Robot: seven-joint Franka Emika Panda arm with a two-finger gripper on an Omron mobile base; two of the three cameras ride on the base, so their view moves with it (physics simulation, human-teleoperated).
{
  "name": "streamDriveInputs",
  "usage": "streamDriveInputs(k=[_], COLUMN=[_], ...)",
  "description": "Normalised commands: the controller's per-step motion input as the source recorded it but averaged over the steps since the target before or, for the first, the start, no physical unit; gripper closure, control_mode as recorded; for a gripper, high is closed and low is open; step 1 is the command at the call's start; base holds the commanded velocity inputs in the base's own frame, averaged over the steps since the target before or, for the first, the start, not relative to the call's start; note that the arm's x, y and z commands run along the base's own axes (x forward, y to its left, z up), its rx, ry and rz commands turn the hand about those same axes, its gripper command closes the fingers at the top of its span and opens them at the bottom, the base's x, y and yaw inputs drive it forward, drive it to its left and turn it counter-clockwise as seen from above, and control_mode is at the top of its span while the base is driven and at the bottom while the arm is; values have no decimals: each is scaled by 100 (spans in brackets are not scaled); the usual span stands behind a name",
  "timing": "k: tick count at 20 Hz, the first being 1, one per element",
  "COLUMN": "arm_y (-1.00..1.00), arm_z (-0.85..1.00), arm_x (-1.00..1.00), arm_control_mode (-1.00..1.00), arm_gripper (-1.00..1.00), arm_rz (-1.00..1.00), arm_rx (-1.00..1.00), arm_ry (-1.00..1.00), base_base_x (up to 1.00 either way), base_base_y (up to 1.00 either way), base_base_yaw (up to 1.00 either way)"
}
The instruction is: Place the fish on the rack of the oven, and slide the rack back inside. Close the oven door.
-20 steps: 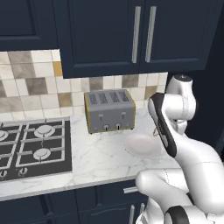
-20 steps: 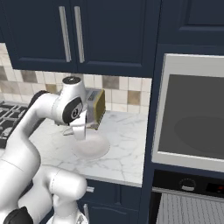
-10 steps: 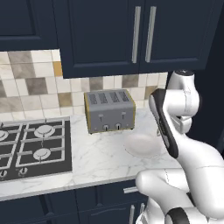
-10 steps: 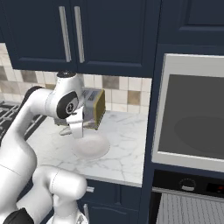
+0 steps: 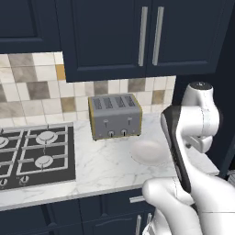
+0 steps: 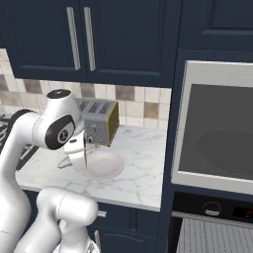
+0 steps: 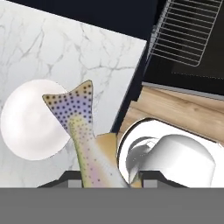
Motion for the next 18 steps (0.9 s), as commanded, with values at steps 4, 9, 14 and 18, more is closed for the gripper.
streamDriveInputs(k=[4,9,14,18], arm_y=[0,0,0,0], arm_z=[0,0,0,0], arm_x=[-20,0,0,0], arm_control_mode=[100,100,100,100], arm_gripper=[100,100,100,100], arm_rz=[1,0,0,0], arm_rx=[0,0,0,0], arm_ry=[-1,0,0,0], base_base_x=[-1,-6,-36,-65], base_base_y=[0,-5,-22,-13], base_base_yaw=[-1,-32,-54,-63])
